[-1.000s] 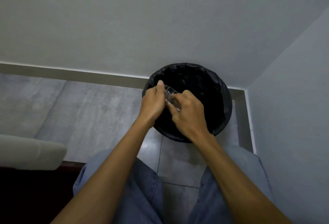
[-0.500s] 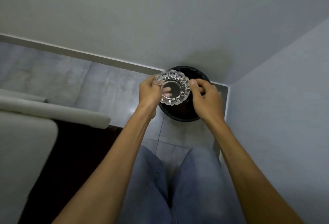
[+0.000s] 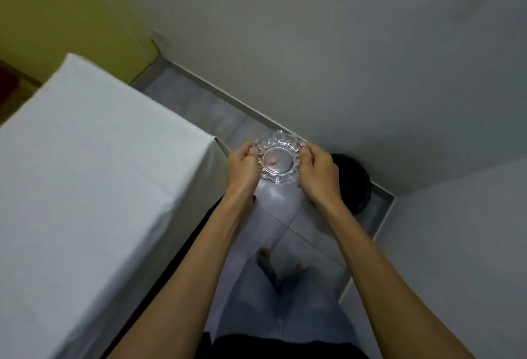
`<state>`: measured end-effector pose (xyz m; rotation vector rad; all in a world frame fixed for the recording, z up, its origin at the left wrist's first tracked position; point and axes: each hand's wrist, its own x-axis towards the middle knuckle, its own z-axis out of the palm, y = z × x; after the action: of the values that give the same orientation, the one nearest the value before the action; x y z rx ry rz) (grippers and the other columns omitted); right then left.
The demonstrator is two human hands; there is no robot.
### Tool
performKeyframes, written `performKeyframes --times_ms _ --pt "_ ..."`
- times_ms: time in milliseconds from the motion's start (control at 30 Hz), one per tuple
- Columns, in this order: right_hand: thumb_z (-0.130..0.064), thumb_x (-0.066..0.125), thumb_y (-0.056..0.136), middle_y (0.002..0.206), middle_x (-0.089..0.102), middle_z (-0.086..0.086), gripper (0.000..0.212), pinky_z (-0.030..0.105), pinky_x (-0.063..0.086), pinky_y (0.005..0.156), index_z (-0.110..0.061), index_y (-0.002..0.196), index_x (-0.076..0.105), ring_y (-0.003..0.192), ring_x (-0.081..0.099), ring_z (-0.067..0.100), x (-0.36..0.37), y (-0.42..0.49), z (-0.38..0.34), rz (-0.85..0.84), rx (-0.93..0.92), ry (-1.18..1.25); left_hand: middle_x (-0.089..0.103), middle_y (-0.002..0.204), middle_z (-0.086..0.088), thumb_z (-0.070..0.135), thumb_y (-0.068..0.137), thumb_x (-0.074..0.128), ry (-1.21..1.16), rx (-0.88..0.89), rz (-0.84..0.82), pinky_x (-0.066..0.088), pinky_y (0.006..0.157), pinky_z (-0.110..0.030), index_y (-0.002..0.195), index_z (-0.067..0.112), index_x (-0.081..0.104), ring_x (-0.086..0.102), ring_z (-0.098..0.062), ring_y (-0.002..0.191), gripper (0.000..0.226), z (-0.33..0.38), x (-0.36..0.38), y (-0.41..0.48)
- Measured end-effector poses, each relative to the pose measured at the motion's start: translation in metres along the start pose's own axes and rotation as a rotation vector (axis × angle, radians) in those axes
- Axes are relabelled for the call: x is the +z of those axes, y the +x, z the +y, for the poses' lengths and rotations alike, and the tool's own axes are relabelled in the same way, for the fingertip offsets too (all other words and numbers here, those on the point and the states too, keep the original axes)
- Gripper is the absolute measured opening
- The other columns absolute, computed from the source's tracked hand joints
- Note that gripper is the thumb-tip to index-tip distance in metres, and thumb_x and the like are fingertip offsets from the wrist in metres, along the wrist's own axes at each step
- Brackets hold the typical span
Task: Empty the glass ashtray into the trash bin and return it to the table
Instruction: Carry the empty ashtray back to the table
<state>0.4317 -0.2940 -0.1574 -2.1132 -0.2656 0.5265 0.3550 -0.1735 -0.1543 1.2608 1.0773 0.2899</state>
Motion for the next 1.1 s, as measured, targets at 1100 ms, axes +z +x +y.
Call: performKeyframes --times_ms 1100 --pt "-0.023 0.036 0.102 0.116 0.065 0.014 0.031 0.033 0.045 0.078 -0.006 0.124 0.049 0.093 0.057 0.026 0.337 -0.119 -0.201 -0.766 -0.367 -0.385 0.071 0.105 -0.005 0.004 0.092 0.042 0.000 -0.258 0.791 0.040 0.066 -0.022 0.115 0.021 0.072 0.062 -0.032 0.099 0.041 0.000 -0.381 -0.039"
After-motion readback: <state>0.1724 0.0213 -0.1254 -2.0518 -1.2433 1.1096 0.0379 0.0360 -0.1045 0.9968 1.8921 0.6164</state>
